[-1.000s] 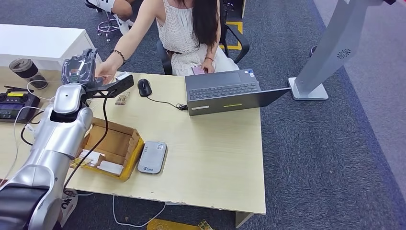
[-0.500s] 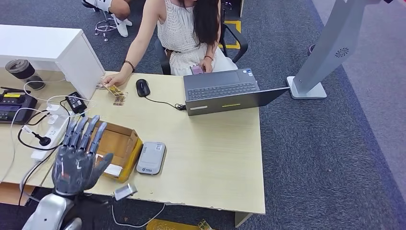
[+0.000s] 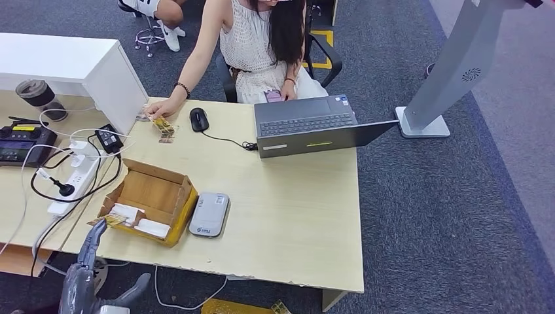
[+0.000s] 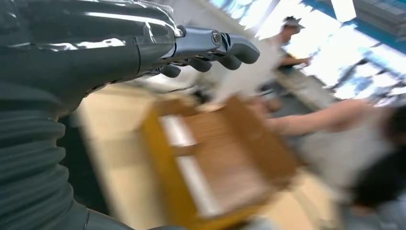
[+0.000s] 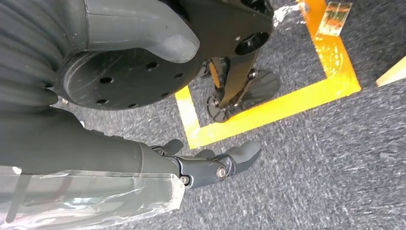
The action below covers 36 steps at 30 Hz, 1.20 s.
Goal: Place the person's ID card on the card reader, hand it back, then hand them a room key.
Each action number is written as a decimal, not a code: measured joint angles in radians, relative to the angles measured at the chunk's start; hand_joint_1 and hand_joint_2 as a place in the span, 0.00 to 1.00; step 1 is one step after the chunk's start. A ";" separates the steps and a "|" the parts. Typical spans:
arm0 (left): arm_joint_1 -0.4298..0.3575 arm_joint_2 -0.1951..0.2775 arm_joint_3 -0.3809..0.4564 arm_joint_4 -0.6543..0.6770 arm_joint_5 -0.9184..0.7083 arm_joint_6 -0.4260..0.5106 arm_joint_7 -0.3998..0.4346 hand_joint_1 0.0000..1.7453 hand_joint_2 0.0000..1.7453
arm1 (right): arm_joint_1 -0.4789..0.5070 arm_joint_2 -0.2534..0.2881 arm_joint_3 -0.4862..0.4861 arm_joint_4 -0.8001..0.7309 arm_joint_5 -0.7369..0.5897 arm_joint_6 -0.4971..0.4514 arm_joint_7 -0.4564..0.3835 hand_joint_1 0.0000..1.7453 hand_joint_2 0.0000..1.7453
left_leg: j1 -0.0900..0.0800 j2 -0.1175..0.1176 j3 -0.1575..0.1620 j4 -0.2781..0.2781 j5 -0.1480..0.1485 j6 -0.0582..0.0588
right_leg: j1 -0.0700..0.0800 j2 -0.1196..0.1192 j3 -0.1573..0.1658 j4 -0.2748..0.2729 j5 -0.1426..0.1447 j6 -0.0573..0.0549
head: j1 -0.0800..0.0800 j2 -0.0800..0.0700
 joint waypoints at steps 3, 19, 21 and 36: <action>-0.156 -0.070 0.357 0.398 0.071 -0.182 -0.053 0.00 0.75 | -0.001 0.001 -0.004 0.000 0.038 -0.031 0.020 0.00 1.00 | 0.001 0.007 0.003 -0.001 0.000 -0.001 | 0.001 0.007 0.001 0.001 0.001 -0.002 | 0.001 0.000; -0.484 -0.118 1.107 1.485 0.306 -0.227 0.407 0.00 0.50 | -0.016 -0.013 0.068 -0.003 0.125 -0.061 0.179 0.00 1.00 | -0.001 -0.005 0.003 0.001 0.000 0.000 | 0.000 -0.004 0.005 -0.001 0.000 0.002 | -0.001 0.000; -0.485 -0.113 1.087 1.500 0.319 -0.231 0.413 0.00 0.00 | -0.010 -0.019 0.093 -0.007 0.100 -0.057 0.185 0.00 1.00 | 0.000 -0.005 0.003 0.001 0.000 0.000 | 0.000 -0.004 0.005 -0.001 0.000 0.002 | -0.001 0.000; -0.440 -0.059 0.713 1.516 0.448 -0.252 0.450 0.25 0.00 | 0.053 -0.082 0.322 -0.064 -0.104 -0.021 0.237 0.25 0.00 | 0.000 -0.005 0.003 0.000 0.000 0.000 | 0.000 -0.004 0.005 -0.001 -0.001 0.001 | -0.001 0.000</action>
